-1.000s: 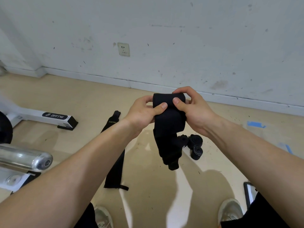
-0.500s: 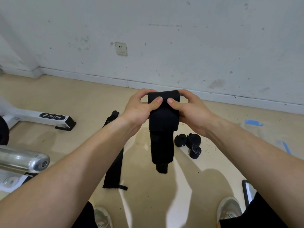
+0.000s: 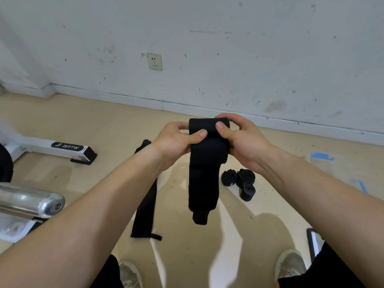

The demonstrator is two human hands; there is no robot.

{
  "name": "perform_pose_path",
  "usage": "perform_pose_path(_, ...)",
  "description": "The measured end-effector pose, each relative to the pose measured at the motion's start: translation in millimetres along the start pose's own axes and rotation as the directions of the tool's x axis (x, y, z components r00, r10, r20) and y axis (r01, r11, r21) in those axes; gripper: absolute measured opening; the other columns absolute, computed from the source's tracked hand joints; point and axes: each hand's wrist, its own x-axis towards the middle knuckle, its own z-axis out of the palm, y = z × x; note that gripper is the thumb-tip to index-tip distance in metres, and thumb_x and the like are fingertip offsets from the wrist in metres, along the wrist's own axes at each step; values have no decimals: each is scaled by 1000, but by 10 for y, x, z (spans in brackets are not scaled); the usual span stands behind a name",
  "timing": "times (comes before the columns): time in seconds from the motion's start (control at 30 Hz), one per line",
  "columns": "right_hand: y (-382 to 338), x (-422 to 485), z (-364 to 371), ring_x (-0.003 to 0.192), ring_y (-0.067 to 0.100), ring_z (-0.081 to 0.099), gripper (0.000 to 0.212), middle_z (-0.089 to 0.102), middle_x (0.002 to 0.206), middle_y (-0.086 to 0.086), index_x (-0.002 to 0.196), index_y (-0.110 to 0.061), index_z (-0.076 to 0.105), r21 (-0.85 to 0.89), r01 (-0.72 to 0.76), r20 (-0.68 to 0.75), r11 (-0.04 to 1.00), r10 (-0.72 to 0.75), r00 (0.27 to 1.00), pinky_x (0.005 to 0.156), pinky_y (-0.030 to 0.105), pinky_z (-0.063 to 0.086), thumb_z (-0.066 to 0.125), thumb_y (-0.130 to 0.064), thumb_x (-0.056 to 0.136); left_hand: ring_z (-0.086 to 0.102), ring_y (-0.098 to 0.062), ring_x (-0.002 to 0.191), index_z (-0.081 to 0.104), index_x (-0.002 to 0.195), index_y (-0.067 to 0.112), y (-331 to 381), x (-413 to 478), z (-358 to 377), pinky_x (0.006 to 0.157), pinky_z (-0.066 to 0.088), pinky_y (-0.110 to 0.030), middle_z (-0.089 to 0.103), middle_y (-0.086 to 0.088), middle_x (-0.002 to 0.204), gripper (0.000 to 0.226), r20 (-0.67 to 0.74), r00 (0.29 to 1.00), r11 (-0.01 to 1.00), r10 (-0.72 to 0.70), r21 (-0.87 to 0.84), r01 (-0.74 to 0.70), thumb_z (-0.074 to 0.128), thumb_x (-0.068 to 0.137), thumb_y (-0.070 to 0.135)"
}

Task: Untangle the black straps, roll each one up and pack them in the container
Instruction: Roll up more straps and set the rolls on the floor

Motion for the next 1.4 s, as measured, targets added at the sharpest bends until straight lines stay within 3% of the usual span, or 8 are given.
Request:
perform_pose_path(0.33, 38, -10, -34, 64, 23, 67, 25, 70, 78, 14, 112, -22, 68, -88, 47, -25, 995, -49, 998, 51, 27, 50, 63, -2, 97, 75, -25, 105, 65, 126, 0, 4, -48, 102, 87, 61, -29, 75, -15, 118, 31, 82, 996, 992, -38, -120, 48, 68, 98, 13)
perform_pose_path(0.43, 54, -10, -33, 65, 22, 68, 28, 71, 80, 12, 113, -25, 67, -134, 57, -24, 989, -61, 998, 54, 28, 51, 64, -3, 97, 77, -18, 96, 70, 119, 2, 30, -66, 120, 77, 60, -23, 78, -9, 105, 33, 71, 996, 987, -58, -145, 67, 63, 101, 29)
perform_pose_path(0.57, 29, -10, -33, 72, 20, 71, 29, 71, 93, 11, 120, -29, 61, -195, 67, 6, 979, -67, 998, 66, 31, 57, 65, -10, 98, 76, -19, 94, 67, 123, 2, 23, -42, 98, 76, 59, -25, 76, -13, 113, 29, 11, 1000, 994, -8, -105, 10, 65, 101, 21)
perform_pose_path(0.67, -15, -1, -45, 87, 22, 74, 32, 73, 105, 11, 127, -31, 58, -207, 30, 47, 978, -20, 999, 77, 34, 61, 66, -18, 98, 76, -25, 100, 66, 124, 6, 19, -24, 69, 82, 61, -32, 74, -14, 117, 27, -20, 1000, 997, 23, -72, -25, 68, 99, 16)
perform_pose_path(0.8, -77, -11, -44, 97, 19, 74, 24, 73, 115, 3, 124, -30, 64, -214, -23, 100, 977, 45, 994, 70, 26, 58, 62, -32, 100, 74, -31, 103, 67, 118, 17, -11, -20, 46, 91, 62, -43, 75, -15, 110, 21, -53, 997, 999, 50, 16, -49, 70, 97, 14)
perform_pose_path(1.13, -75, -7, 0, 100, 22, 73, 18, 71, 114, 0, 115, -28, 64, -313, 93, 71, 945, -74, 995, 85, 40, 63, 53, -37, 104, 71, -29, 107, 59, 126, 20, -1, -5, -9, 69, 62, -34, 67, -13, 123, 29, -11, 986, 976, 165, 149, -162, 68, 99, 18)
perform_pose_path(1.3, -90, -65, 21, 75, 10, 73, 19, 71, 99, -4, 121, -30, 60, -286, 95, 81, 953, -74, 994, 59, 26, 58, 52, -37, 105, 66, -31, 114, 58, 124, 25, -5, 30, -33, 64, 58, -29, 64, -12, 127, 30, -8, 981, 971, 196, 142, -192, 70, 97, 16)
perform_pose_path(1.4, -79, -72, 26, 72, 14, 72, 22, 71, 95, 0, 125, -29, 59, -261, 91, 83, 961, -72, 994, 60, 28, 59, 54, -35, 105, 64, -28, 119, 58, 126, 23, -17, 47, -48, 74, 61, -35, 65, -10, 125, 32, 4, 969, 956, 246, 161, -244, 70, 97, 16)
